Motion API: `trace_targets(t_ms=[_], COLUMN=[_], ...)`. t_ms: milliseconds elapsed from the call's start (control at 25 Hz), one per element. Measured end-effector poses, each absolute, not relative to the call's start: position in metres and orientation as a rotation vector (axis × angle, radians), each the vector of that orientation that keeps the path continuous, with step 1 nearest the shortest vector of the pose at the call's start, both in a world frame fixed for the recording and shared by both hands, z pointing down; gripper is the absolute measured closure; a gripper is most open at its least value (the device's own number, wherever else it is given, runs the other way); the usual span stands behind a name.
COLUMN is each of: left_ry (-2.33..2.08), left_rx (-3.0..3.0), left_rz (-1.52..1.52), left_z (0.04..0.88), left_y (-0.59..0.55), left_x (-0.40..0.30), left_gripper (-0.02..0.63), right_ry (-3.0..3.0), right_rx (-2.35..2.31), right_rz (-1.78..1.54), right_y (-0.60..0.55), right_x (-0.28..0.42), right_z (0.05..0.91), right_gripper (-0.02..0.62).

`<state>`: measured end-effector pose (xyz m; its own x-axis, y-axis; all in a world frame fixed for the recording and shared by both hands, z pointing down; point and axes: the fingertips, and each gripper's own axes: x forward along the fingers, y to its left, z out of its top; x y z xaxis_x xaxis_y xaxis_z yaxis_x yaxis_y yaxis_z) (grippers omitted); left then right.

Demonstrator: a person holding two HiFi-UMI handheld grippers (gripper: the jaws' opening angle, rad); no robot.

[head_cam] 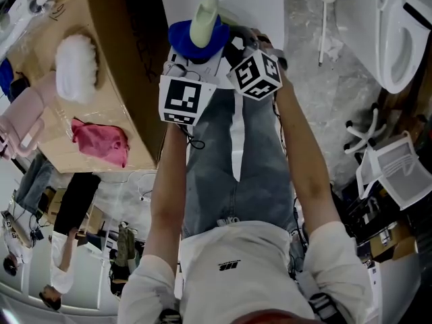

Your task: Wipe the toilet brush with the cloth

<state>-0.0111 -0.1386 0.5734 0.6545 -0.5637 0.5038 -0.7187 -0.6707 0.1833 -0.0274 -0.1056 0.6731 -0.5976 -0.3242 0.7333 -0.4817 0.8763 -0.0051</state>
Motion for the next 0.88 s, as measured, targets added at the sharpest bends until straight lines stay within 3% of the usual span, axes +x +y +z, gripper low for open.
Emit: trace_targets(t_ms=[880], left_ry=[-0.942], left_rx=[2.445], left_rz=[0.672], left_z=[0.639], left_y=[-0.135], left_x=[-0.005], left_gripper=[0.518], right_ry=[-2.257], right_rx=[0.577], right_rz=[0.254], right_y=[-0.105], right_x=[-0.027], right_z=[0.674], right_gripper=[0.546])
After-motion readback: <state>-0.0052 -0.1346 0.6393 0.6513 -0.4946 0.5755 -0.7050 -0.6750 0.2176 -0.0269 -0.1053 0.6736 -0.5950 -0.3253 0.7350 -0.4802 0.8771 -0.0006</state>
